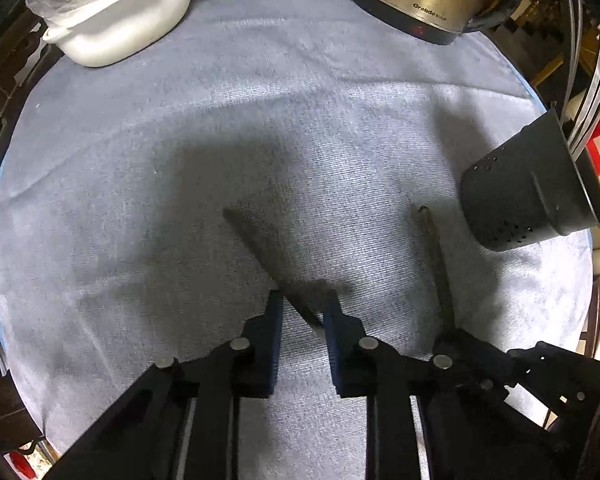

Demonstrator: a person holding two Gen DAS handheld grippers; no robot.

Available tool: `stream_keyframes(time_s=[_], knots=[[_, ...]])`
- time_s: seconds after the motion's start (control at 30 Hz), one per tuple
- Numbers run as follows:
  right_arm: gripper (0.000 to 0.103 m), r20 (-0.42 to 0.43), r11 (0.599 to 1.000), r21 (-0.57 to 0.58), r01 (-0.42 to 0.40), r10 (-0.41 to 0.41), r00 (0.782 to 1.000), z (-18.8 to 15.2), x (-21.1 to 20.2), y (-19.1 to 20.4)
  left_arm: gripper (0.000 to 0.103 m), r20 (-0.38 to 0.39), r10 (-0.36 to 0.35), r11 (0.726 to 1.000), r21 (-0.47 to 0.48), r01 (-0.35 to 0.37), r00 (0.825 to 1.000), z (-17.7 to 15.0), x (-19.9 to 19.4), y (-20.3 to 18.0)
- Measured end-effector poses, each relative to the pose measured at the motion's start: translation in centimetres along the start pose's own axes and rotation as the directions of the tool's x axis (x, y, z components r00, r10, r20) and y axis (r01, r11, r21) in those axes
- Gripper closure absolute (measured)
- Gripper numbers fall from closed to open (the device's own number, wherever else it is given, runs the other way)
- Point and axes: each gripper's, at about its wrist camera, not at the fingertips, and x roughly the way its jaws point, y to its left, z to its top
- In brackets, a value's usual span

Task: Organize utensils
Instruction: 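Grasp a dark chopstick with the left tool while the right tool grasps another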

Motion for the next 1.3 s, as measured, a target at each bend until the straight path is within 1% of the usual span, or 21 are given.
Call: stream_keyframes(time_s=[0.1,0.23,0.33,0.47,0.57,0.63,0.73,0.77,0.8,0.93,1.03,1.2,1.3], knots=[[0.095,-0.001,1.0,-0.011,0.012,-0.012,1.0,0.0,0.1,0.3,0.092,-0.005,-0.001,1.0,0.007,0.001,1.0,-0.1,0.0,0.0],[0.096,-0.006,0.999,-0.015,0.028,-0.029,1.0,-0.6,-0.2,-0.4,0.092,-0.014,-0.018,1.0,-0.004,0.018,1.0,-0.1,-0.5,0.0],[0.096,-0.009,1.0,-0.005,0.019,-0.019,1.0,-0.7,-0.4,-0.7,0.092,-0.021,-0.024,1.0,-0.012,0.024,0.999,0.2,-0.7,0.1],[0.095,-0.007,1.0,0.005,0.009,-0.009,1.0,-0.7,-0.5,-0.9,0.088,-0.043,-0.013,1.0,-0.014,0.012,0.999,0.7,-0.4,0.1],[0.094,-0.007,1.0,0.02,-0.014,0.014,1.0,-1.2,-1.1,-2.1,0.082,-0.042,-0.007,1.0,-0.016,0.006,0.999,0.8,-0.6,-0.1],[0.094,-0.007,0.999,0.026,-0.024,0.024,1.0,-0.7,-1.1,-2.6,0.082,-0.038,-0.006,1.0,-0.008,0.006,0.999,0.8,-0.8,-0.5],[0.094,-0.006,1.0,0.019,-0.023,0.023,1.0,-0.8,-1.0,-2.6,0.082,-0.03,0.015,1.0,0.014,-0.015,0.999,1.0,-0.9,-1.4],[0.094,-0.006,0.999,0.021,-0.025,0.025,1.0,-0.9,-1.1,-2.7,0.092,-0.028,0.011,1.0,0.02,-0.01,1.0,0.9,-0.9,-1.6],[0.095,-0.006,0.999,0.022,-0.026,0.026,1.0,-0.9,-1.0,-2.6,0.098,-0.031,0.011,1.0,0.025,-0.011,0.999,0.9,-0.9,-1.8],[0.096,-0.005,0.999,0.022,-0.033,0.033,0.999,-1.1,-1.1,-2.7,0.098,-0.015,0.004,0.999,0.049,-0.003,1.0,0.6,-1.4,-2.2],[0.096,-0.011,1.0,0.017,-0.024,0.024,1.0,-1.5,-1.5,-2.9,0.098,-0.013,-0.009,0.998,0.057,0.01,1.0,-0.1,-2.3,-2.4],[0.096,-0.025,1.0,0.011,-0.002,0.003,1.0,-1.8,-1.7,-3.1,0.098,0.002,-0.016,0.997,0.073,0.016,1.0,-1.9,-3.6,-2.2],[0.096,-0.024,1.0,0.009,0.002,-0.001,1.0,-1.9,-1.7,-3.0,0.098,0.006,-0.017,0.997,0.076,0.016,1.0,-3.0,-3.5,-2.0]])
